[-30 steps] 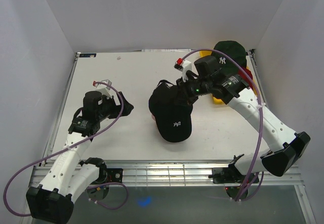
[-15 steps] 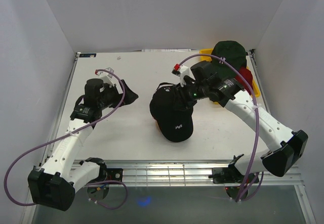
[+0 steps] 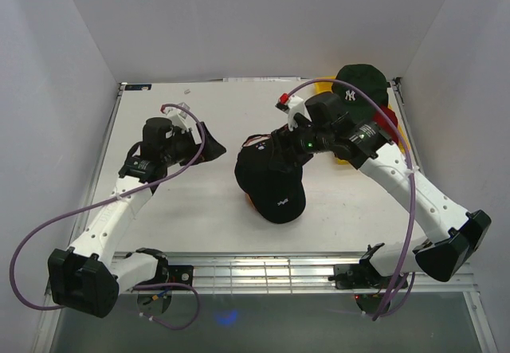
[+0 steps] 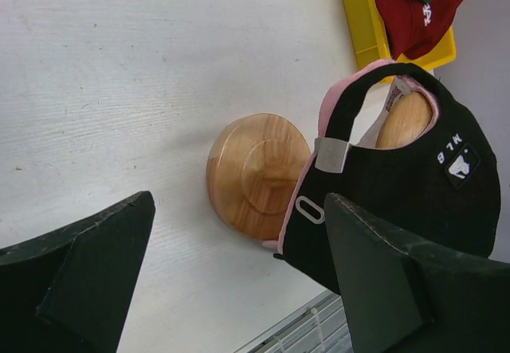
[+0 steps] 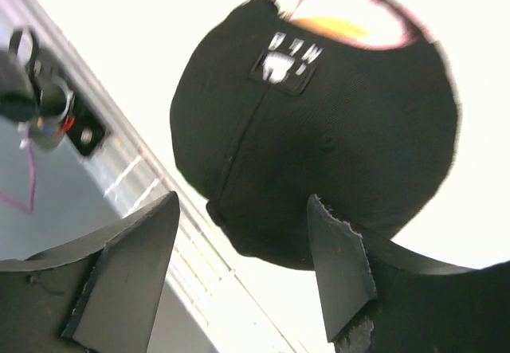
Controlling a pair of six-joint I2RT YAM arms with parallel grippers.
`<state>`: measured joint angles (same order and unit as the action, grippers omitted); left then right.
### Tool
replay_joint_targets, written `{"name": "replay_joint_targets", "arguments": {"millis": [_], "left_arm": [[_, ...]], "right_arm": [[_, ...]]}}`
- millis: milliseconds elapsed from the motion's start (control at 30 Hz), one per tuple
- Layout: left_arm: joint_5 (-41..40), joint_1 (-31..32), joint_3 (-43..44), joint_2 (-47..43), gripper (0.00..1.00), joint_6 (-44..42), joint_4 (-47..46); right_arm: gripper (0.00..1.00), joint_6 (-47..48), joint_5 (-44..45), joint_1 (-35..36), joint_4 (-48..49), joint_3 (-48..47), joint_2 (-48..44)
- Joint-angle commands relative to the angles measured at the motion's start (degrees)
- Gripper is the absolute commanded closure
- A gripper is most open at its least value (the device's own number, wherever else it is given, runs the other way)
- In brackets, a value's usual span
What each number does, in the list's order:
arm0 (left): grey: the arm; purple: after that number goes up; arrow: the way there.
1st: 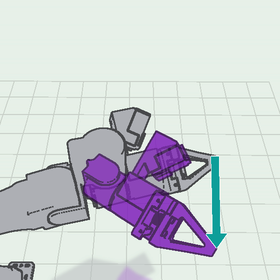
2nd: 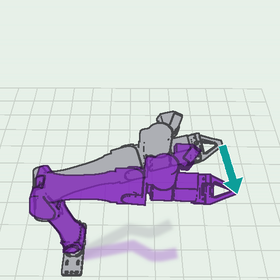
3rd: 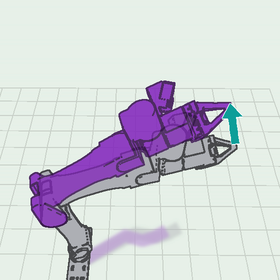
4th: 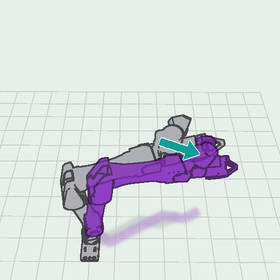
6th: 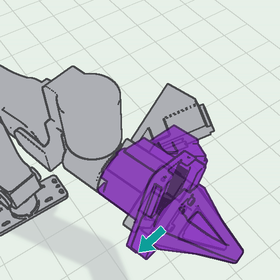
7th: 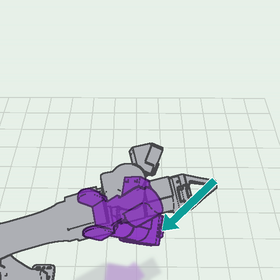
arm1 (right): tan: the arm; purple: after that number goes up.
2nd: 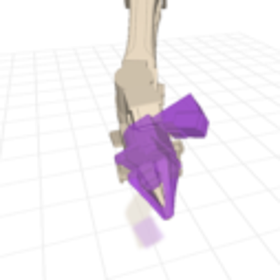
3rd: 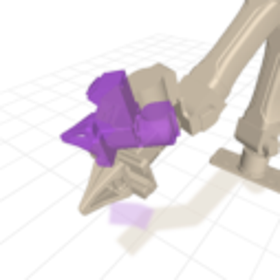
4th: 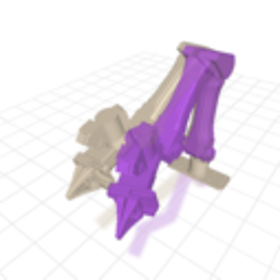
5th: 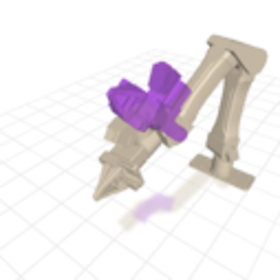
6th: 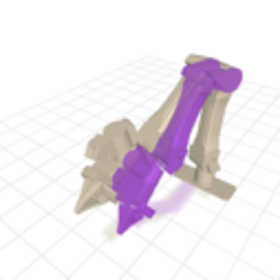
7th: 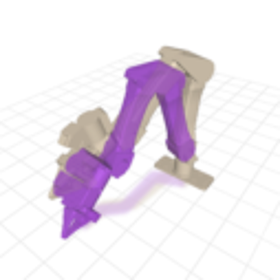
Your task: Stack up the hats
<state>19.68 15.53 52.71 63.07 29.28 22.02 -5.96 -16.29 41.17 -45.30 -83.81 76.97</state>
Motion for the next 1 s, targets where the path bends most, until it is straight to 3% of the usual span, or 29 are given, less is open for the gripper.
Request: {"name": "replay_joint_targets", "arguments": {"millis": [0,233,533,967], "left_arm": [[1.32,0.90,3.19,0.47,0.02,-0.62,-0.93],[2.11,1.78,4.33,1.09,0.04,-0.80,-1.19],[2.91,5.12,5.48,2.93,0.09,-1.50,-1.72],[-2.63,8.73,4.77,7.68,0.12,-1.06,-3.30]], "right_arm": [[0.28,-2.21,6.09,0.23,1.00,-5.83,-0.25],[0.27,-4.59,14.09,-1.17,0.39,-10.23,4.32],[0.29,-3.36,6.28,-8.90,3.81,-6.37,8.55],[0.32,-5.03,1.97,-9.70,10.58,4.87,8.72]]}}
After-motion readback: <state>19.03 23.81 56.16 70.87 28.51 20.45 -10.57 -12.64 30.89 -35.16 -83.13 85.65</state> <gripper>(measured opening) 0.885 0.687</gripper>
